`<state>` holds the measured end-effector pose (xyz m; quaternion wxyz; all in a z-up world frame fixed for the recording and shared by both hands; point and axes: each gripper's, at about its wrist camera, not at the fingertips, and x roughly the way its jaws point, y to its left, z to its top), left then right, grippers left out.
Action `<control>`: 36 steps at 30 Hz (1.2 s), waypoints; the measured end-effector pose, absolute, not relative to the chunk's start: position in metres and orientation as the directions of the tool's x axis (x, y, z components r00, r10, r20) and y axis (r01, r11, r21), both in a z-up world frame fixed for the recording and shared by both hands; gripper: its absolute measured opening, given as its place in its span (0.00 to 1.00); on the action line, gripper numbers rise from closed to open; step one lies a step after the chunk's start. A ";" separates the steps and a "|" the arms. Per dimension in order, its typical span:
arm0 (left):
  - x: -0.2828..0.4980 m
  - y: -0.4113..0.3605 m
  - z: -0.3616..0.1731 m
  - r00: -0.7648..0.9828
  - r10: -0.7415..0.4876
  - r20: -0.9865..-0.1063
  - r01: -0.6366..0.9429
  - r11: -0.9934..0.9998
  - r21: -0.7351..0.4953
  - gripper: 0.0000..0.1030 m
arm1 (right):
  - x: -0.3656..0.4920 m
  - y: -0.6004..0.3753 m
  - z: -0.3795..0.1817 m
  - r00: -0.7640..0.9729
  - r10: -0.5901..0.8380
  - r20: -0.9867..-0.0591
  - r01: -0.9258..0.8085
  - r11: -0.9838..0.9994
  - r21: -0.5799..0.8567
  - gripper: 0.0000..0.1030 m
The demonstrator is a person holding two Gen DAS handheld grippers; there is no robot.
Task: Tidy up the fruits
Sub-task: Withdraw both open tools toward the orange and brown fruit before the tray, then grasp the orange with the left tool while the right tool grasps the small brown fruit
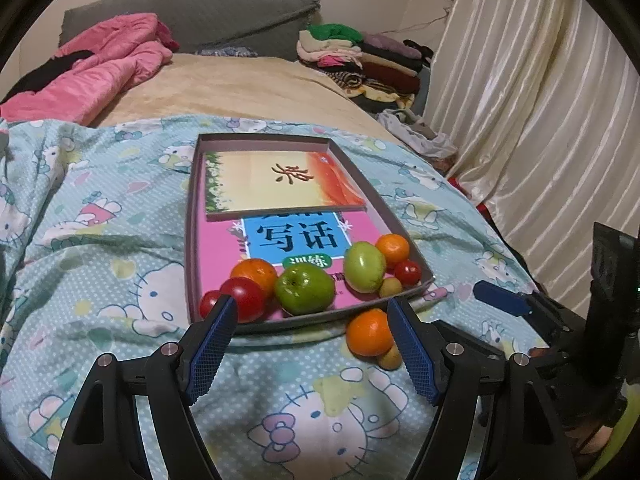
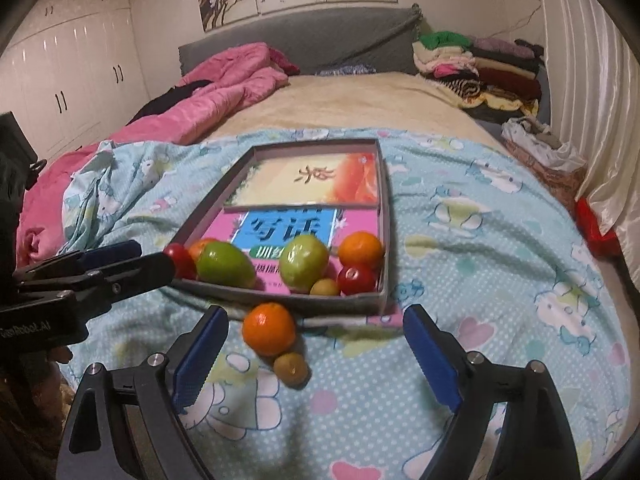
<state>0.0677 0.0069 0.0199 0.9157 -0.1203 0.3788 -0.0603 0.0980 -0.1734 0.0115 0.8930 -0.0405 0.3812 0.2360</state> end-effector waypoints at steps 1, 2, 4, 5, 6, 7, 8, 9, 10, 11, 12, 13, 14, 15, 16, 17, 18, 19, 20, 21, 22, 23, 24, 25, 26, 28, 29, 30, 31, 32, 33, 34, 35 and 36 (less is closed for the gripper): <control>0.068 0.006 0.020 0.704 -0.207 -0.680 0.025 0.963 -0.267 0.76 | 0.097 -0.173 0.011 0.595 0.390 -0.703 -0.451 0.886 0.109 0.86; 0.068 0.004 0.020 0.702 -0.210 -0.681 0.029 0.963 -0.267 0.76 | 0.097 -0.173 0.010 0.591 0.390 -0.706 -0.452 0.885 0.110 0.86; 0.068 0.000 0.019 0.696 -0.219 -0.683 0.042 0.963 -0.267 0.76 | 0.096 -0.173 0.009 0.589 0.386 -0.710 -0.450 0.886 0.109 0.86; 0.068 -0.001 0.019 0.694 -0.223 -0.685 0.048 0.963 -0.266 0.76 | 0.096 -0.173 0.008 0.585 0.385 -0.713 -0.450 0.886 0.109 0.86; 0.067 -0.003 0.018 0.691 -0.228 -0.686 0.055 0.963 -0.265 0.76 | 0.095 -0.173 0.008 0.581 0.384 -0.718 -0.450 0.886 0.110 0.86; 0.067 -0.005 0.018 0.689 -0.233 -0.686 0.061 0.962 -0.265 0.76 | 0.095 -0.173 0.006 0.576 0.384 -0.722 -0.450 0.886 0.111 0.86; 0.067 -0.007 0.018 0.685 -0.240 -0.688 0.070 0.962 -0.266 0.76 | 0.095 -0.172 0.005 0.568 0.383 -0.728 -0.449 0.886 0.116 0.86; 0.067 -0.008 0.017 0.681 -0.245 -0.690 0.077 0.961 -0.266 0.76 | 0.095 -0.172 0.003 0.559 0.384 -0.735 -0.447 0.886 0.123 0.86; 0.067 -0.010 0.017 0.678 -0.250 -0.691 0.083 0.960 -0.267 0.76 | 0.095 -0.172 0.001 0.552 0.383 -0.741 -0.446 0.886 0.126 0.86; 0.067 -0.011 0.016 0.673 -0.259 -0.693 0.091 0.959 -0.270 0.76 | 0.095 -0.171 -0.001 0.544 0.378 -0.749 -0.444 0.887 0.125 0.86; 0.067 -0.012 0.015 0.667 -0.266 -0.696 0.097 0.957 -0.274 0.76 | 0.095 -0.170 -0.002 0.539 0.374 -0.755 -0.444 0.888 0.123 0.86; 0.068 -0.013 0.014 0.664 -0.272 -0.697 0.101 0.956 -0.277 0.76 | 0.095 -0.169 -0.004 0.533 0.370 -0.761 -0.445 0.888 0.120 0.86; 0.069 -0.013 0.012 0.656 -0.285 -0.699 0.109 0.952 -0.285 0.76 | 0.095 -0.169 -0.006 0.528 0.365 -0.767 -0.445 0.888 0.116 0.86; 0.070 -0.013 0.009 0.648 -0.293 -0.703 0.113 0.950 -0.292 0.76 | 0.095 -0.168 -0.008 0.520 0.360 -0.775 -0.445 0.888 0.114 0.86; 0.071 -0.014 0.007 0.642 -0.295 -0.708 0.114 0.949 -0.293 0.76 | 0.096 -0.167 -0.011 0.512 0.358 -0.781 -0.445 0.888 0.115 0.86; 0.073 -0.014 0.004 0.631 -0.299 -0.716 0.115 0.949 -0.294 0.76 | 0.097 -0.167 -0.014 0.501 0.354 -0.790 -0.444 0.889 0.116 0.86; 0.075 -0.015 0.003 0.622 -0.304 -0.721 0.117 0.947 -0.298 0.76 | 0.098 -0.166 -0.016 0.492 0.349 -0.798 -0.443 0.889 0.116 0.86; 0.076 -0.015 0.000 0.612 -0.312 -0.727 0.119 0.945 -0.305 0.76 | 0.099 -0.165 -0.020 0.480 0.340 -0.809 -0.443 0.890 0.112 0.86; 0.077 -0.015 -0.001 0.607 -0.316 -0.729 0.121 0.943 -0.309 0.76 | 0.100 -0.164 -0.024 0.470 0.328 -0.819 -0.441 0.892 0.105 0.86; 0.079 -0.017 -0.003 0.597 -0.325 -0.734 0.128 0.941 -0.313 0.76 | 0.101 -0.163 -0.026 0.464 0.319 -0.827 -0.440 0.893 0.098 0.86; 0.080 -0.018 -0.004 0.590 -0.327 -0.738 0.132 0.941 -0.312 0.76 | 0.101 -0.162 -0.028 0.459 0.317 -0.830 -0.441 0.892 0.097 0.86; 0.081 -0.019 -0.006 0.586 -0.323 -0.743 0.131 0.943 -0.307 0.76 | 0.102 -0.161 -0.030 0.452 0.314 -0.835 -0.444 0.891 0.095 0.86; 0.082 -0.021 -0.008 0.580 -0.323 -0.748 0.135 0.943 -0.303 0.76 | 0.102 -0.159 -0.033 0.443 0.307 -0.842 -0.448 0.890 0.089 0.85; 0.082 -0.022 -0.009 0.573 -0.324 -0.752 0.139 0.943 -0.301 0.76 | 0.103 -0.157 -0.035 0.436 0.302 -0.848 -0.450 0.889 0.086 0.82; 0.083 -0.023 -0.010 0.571 -0.323 -0.755 0.139 0.944 -0.299 0.76 | 0.103 -0.156 -0.037 0.427 0.299 -0.853 -0.454 0.887 0.083 0.78; 0.085 -0.026 -0.013 0.561 -0.325 -0.762 0.143 0.944 -0.297 0.76 | 0.104 -0.152 -0.041 0.414 0.296 -0.861 -0.463 0.883 0.081 0.73; 0.086 -0.027 -0.014 0.557 -0.325 -0.764 0.145 0.944 -0.296 0.76 | 0.104 -0.151 -0.042 0.413 0.297 -0.861 -0.466 0.881 0.080 0.70; 0.087 -0.028 -0.016 0.551 -0.327 -0.768 0.149 0.944 -0.295 0.76 | 0.104 -0.150 -0.042 0.412 0.302 -0.859 -0.473 0.877 0.082 0.68; 0.088 -0.028 -0.017 0.545 -0.329 -0.771 0.151 0.943 -0.296 0.76 | 0.104 -0.149 -0.043 0.411 0.308 -0.858 -0.477 0.875 0.085 0.64; 0.089 -0.028 -0.019 0.540 -0.331 -0.774 0.150 0.943 -0.298 0.76 | 0.104 -0.148 -0.043 0.411 0.312 -0.857 -0.481 0.872 0.088 0.58; 0.090 -0.028 -0.020 0.534 -0.332 -0.778 0.148 0.942 -0.300 0.75 | 0.104 -0.147 -0.044 0.408 0.316 -0.856 -0.486 0.870 0.089 0.56; 0.090 -0.028 -0.021 0.531 -0.337 -0.777 0.151 0.941 -0.304 0.73 | 0.105 -0.146 -0.045 0.405 0.316 -0.858 -0.488 0.868 0.089 0.51; 0.091 -0.028 -0.021 0.529 -0.341 -0.777 0.155 0.939 -0.307 0.71 | 0.105 -0.145 -0.046 0.404 0.314 -0.859 -0.489 0.868 0.087 0.48; 0.092 -0.028 -0.021 0.530 -0.343 -0.776 0.157 0.938 -0.308 0.70 | 0.106 -0.145 -0.047 0.404 0.315 -0.859 -0.490 0.867 0.088 0.48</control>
